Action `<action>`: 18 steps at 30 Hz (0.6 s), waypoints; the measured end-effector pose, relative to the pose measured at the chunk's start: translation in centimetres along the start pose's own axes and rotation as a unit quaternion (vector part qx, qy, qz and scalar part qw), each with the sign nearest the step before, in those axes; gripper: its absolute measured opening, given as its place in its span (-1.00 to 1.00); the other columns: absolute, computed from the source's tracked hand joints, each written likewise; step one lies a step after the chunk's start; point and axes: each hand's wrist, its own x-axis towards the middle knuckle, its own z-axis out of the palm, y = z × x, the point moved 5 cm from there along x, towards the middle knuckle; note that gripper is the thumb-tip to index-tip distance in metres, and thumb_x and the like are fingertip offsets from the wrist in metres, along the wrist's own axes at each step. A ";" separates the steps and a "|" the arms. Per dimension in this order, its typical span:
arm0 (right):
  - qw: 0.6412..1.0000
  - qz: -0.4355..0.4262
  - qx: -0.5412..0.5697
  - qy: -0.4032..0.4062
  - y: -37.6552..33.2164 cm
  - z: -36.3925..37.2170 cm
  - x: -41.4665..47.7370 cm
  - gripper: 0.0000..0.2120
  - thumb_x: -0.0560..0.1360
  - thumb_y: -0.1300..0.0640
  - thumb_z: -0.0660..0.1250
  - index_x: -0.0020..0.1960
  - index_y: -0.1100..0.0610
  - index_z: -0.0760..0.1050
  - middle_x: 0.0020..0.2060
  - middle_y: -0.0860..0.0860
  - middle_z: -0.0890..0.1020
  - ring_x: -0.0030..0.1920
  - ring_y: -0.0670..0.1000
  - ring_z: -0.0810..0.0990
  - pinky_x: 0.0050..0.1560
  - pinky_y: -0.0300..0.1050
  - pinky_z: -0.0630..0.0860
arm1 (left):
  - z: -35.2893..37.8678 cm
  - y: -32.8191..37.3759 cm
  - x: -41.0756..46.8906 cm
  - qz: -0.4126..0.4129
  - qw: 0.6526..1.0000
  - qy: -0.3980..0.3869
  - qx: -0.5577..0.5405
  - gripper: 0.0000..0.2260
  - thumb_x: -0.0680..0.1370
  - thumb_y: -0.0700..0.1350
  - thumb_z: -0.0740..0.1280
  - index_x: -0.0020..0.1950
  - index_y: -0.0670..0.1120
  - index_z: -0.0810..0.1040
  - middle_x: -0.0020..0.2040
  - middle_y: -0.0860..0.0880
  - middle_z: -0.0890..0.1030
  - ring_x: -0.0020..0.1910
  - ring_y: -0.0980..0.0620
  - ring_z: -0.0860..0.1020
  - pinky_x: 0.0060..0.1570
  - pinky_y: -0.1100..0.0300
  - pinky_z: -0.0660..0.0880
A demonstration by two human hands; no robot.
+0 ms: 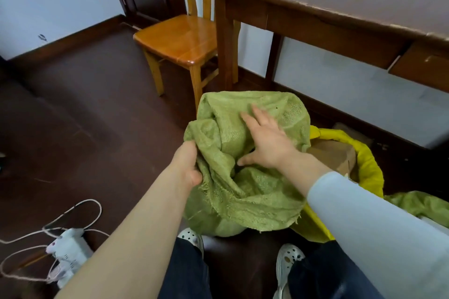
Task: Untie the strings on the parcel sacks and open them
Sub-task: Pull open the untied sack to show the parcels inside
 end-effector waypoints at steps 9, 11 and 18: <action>0.985 0.052 0.149 0.077 3.7 -1.2 4.1 -0.64 0.39 0.39 0.16 0.02 0.15 0.63 -0.04 0.11 0.67 0.05 0.13 0.59 0.09 -0.03 0.52 | 0.9 3.4 1.4 0.157 0.821 0.055 0.546 -0.49 0.31 -0.11 0.52 0.22 -0.12 0.47 0.11 -0.07 0.57 0.06 -0.08 0.56 0.09 0.06 0.52; 0.976 0.103 0.164 0.102 6.0 -2.7 4.2 -0.67 0.41 0.38 0.18 0.03 0.17 0.63 -0.02 0.14 0.66 0.07 0.15 0.58 0.12 -0.01 0.52 | -0.1 5.1 2.3 0.205 0.743 0.138 0.622 -0.59 0.41 -0.16 0.39 0.22 -0.15 0.40 0.17 -0.14 0.50 0.12 -0.16 0.51 0.08 0.03 0.49; 0.932 0.251 0.248 0.081 10.3 -4.1 3.1 -0.76 0.44 0.29 0.15 -0.03 0.31 0.56 -0.10 0.21 0.58 -0.07 0.17 0.54 0.04 0.01 0.50 | -5.1 10.6 3.0 0.246 0.672 0.350 0.605 -0.46 0.47 -0.18 0.32 0.42 -0.12 0.24 0.38 -0.23 0.23 0.34 -0.24 0.26 0.28 -0.08 0.29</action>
